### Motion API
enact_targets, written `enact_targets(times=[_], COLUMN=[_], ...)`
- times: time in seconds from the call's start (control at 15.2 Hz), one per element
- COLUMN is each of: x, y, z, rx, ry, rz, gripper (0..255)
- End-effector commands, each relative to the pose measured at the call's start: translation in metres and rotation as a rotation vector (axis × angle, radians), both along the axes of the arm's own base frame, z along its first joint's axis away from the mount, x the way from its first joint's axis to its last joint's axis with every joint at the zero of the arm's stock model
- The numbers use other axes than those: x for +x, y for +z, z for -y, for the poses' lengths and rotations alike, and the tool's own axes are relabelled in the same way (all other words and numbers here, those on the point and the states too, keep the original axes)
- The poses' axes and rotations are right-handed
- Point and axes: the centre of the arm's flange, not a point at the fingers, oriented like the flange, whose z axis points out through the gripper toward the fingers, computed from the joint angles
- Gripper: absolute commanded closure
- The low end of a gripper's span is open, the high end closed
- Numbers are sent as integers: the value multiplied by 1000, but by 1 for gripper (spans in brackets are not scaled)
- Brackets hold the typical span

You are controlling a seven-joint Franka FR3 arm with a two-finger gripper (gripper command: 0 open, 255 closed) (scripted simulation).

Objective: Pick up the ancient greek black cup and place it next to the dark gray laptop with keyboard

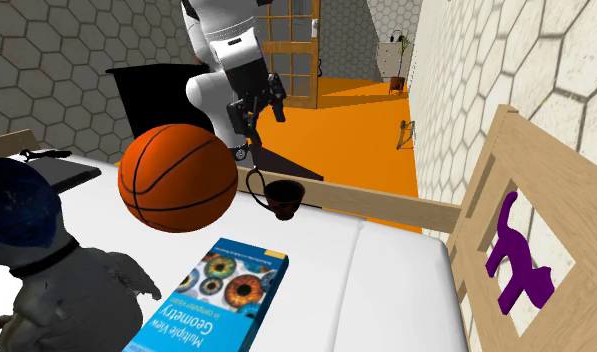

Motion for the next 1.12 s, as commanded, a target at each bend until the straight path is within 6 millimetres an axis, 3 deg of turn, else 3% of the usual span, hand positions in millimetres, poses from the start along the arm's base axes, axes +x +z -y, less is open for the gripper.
enact_targets(times=[0.0, 0.46, 1.06], x=[14, 60, 61], y=[-23, -102, -142], z=[19, 68, 53], rx=[22, 106, 109], ry=[17, 73, 76], rz=[-3, -18, -19], gripper=[0, 0, 0])
